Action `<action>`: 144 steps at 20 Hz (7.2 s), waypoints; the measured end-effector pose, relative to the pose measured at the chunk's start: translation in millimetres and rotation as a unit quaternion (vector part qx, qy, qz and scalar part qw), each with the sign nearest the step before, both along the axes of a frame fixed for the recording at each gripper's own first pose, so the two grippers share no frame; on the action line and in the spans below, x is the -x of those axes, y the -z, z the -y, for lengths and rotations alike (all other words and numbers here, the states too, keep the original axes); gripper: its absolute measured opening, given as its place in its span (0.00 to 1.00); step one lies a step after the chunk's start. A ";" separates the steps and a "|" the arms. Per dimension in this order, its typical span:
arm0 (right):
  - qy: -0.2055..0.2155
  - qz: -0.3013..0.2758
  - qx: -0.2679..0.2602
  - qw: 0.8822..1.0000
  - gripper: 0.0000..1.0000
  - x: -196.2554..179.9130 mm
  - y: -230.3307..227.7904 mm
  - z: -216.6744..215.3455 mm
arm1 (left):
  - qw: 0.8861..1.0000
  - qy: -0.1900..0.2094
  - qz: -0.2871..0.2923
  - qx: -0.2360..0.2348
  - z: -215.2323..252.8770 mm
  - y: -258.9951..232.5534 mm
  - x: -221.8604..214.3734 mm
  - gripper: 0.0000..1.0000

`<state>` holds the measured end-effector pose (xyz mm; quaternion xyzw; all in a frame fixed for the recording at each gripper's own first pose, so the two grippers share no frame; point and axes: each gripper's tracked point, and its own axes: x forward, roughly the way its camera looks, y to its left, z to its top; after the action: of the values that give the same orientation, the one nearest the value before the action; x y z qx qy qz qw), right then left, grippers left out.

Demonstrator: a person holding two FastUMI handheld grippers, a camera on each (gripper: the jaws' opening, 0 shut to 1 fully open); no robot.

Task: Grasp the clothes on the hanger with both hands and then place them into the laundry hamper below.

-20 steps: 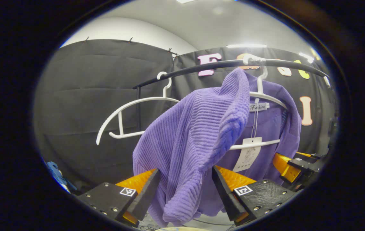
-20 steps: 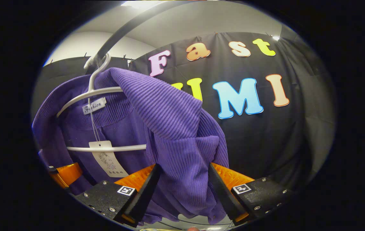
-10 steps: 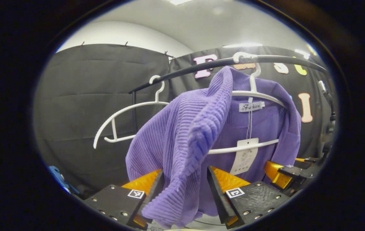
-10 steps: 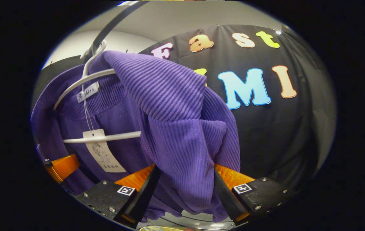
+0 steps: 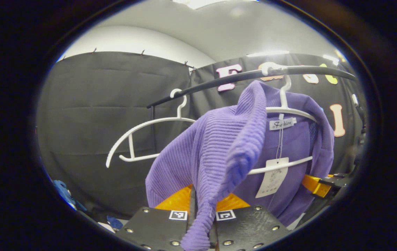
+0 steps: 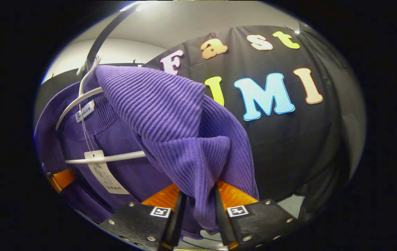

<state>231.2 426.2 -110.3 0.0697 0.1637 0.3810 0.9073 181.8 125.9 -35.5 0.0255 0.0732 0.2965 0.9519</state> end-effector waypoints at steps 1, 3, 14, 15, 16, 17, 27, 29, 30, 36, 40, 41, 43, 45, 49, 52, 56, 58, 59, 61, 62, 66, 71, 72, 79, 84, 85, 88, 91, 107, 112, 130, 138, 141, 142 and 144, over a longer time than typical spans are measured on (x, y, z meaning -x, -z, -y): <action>-0.002 -0.005 -0.008 1.000 0.30 -1.3 -1.9 2.1 | 1.000 0.003 0.005 0.006 1.6 -1.6 3.2 0.21; -0.027 -0.020 -0.029 0.999 0.08 1.4 -5.7 0.5 | 1.000 -0.002 0.018 0.015 2.2 -6.4 16.2 0.13; -0.029 0.024 -0.018 0.999 0.00 -4.2 -25.6 33.8 | 0.997 0.034 0.065 0.024 19.4 -55.4 52.9 0.00; -0.021 0.024 -0.019 0.999 0.00 -5.5 -28.0 38.6 | 0.997 0.036 0.071 0.024 18.3 -60.9 55.4 0.00; -0.013 0.026 -0.020 0.999 0.00 -6.8 -31.8 42.8 | 0.996 0.037 0.075 0.024 14.8 -66.1 57.5 0.00; -0.005 0.031 -0.020 0.999 0.00 -6.1 -35.9 45.8 | 0.996 0.038 0.080 0.027 11.6 -72.1 62.5 0.00; 0.055 0.057 0.003 0.997 0.00 18.0 -57.9 52.3 | 0.983 0.093 0.142 0.073 -42.4 -144.4 76.6 0.00; 0.065 0.060 -0.002 0.996 0.00 36.5 -65.1 49.5 | 0.981 0.105 0.145 0.074 -55.5 -153.3 78.0 0.00; 0.071 0.060 -0.003 0.996 0.00 43.0 -67.7 47.7 | 0.981 0.111 0.141 0.074 -63.2 -155.5 76.5 0.00; 0.089 0.080 0.001 0.993 0.00 62.4 -80.0 31.9 | 0.978 0.138 0.129 0.092 -114.8 -152.6 85.1 0.00; 0.097 0.087 0.003 0.992 0.00 75.3 -85.8 22.3 | 0.974 0.149 0.130 0.108 -141.3 -144.8 79.0 0.00; 0.097 0.088 0.004 0.991 0.00 77.2 -87.3 18.7 | 0.973 0.154 0.129 0.111 -145.6 -142.2 78.5 0.00; 0.100 0.094 0.003 0.991 0.00 80.5 -95.1 12.7 | 0.972 0.162 0.124 0.116 -153.7 -134.2 75.6 0.00; 0.104 0.102 0.005 0.989 0.00 80.3 -100.4 10.8 | 0.972 0.162 0.116 0.124 -167.2 -120.1 73.2 0.00; 0.121 0.112 0.014 0.986 0.00 77.8 -103.1 15.9 | 0.965 0.172 0.114 0.164 -178.6 -87.9 63.1 0.00; 0.132 0.118 0.022 0.984 0.00 75.9 -106.3 22.1 | 0.966 0.178 0.097 0.162 -177.6 -65.8 56.6 0.00; 0.145 0.122 0.027 0.982 0.00 69.5 -105.3 31.9 | 0.964 0.188 0.094 0.165 -166.6 -46.9 49.7 0.00; 0.151 0.124 0.027 0.980 0.00 64.1 -105.5 38.5 | 0.963 0.195 0.095 0.161 -156.7 -39.1 51.4 0.00; 0.153 0.124 0.026 0.980 0.00 61.2 -106.2 41.7 | 0.963 0.199 0.092 0.159 -151.1 -32.9 50.5 0.00; 0.156 0.130 0.024 0.979 0.00 52.8 -108.8 45.8 | 0.964 0.199 0.084 0.154 -140.6 -20.2 45.1 0.00; 0.158 0.135 0.024 0.978 0.00 48.4 -110.6 49.5 | 0.964 0.198 0.080 0.157 -134.3 -14.3 42.7 0.00; 0.159 0.136 0.021 0.978 0.00 32.1 -107.0 60.2 | 0.963 0.191 0.071 0.174 -121.7 -0.8 38.2 0.00; 0.162 0.129 0.015 0.978 0.00 9.1 -95.1 82.4 | 0.965 0.180 0.070 0.178 -102.1 6.2 24.7 0.00; 0.162 0.125 0.014 0.979 0.00 4.3 -92.2 86.7 | 0.965 0.177 0.070 0.182 -96.8 8.8 21.5 0.00; 0.153 0.121 0.010 0.981 0.00 -23.2 -75.0 110.3 | 0.971 0.154 0.045 0.176 -58.6 20.5 14.6 0.00; 0.143 0.117 0.008 0.983 0.00 -40.5 -61.8 124.4 | 0.975 0.147 0.022 0.167 -26.8 28.5 16.8 0.00; 0.142 0.111 0.005 0.984 0.00 -41.8 -57.8 128.1 | 0.976 0.144 0.018 0.160 -19.0 27.7 16.5 0.00; 0.154 0.104 0.015 0.982 0.00 -48.9 -49.8 147.5 | 0.977 0.159 0.008 0.140 15.7 28.1 8.4 0.00; 0.155 0.067 0.016 0.986 0.00 -51.2 -25.8 161.9 | 0.975 0.172 -0.008 0.139 48.8 39.0 -3.2 0.00; 0.128 -0.018 0.098 0.987 0.00 80.9 45.0 216.4 | 0.953 0.223 -0.086 0.187 82.4 96.4 78.6 0.00; 0.126 -0.008 0.116 0.985 0.00 150.6 30.9 212.6 | 0.949 0.245 -0.084 0.180 57.2 90.7 127.7 0.00; 0.077 -0.115 0.163 0.977 0.00 301.1 122.4 198.5 | 0.939 0.219 -0.169 0.206 9.7 205.0 261.0 0.00; 0.082 -0.228 0.182 0.953 0.00 321.9 229.5 199.7 | 0.921 0.161 -0.259 0.241 1.7 311.2 270.4 0.00; 0.106 -0.260 0.197 0.939 0.00 312.1 266.6 203.9 | 0.914 0.166 -0.279 0.245 5.7 350.8 265.5 0.00; 0.122 -0.270 0.193 0.935 0.00 307.3 275.6 206.6 | 0.912 0.169 -0.283 0.245 7.3 358.5 263.5 0.00; 0.152 -0.291 0.189 0.926 0.00 302.9 296.3 211.6 | 0.909 0.180 -0.293 0.234 6.9 375.9 257.0 0.00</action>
<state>-71.7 214.6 -406.6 0.0285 0.4767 0.1637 0.8632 -75.2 119.0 -411.4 -0.0990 0.4105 0.0732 0.9035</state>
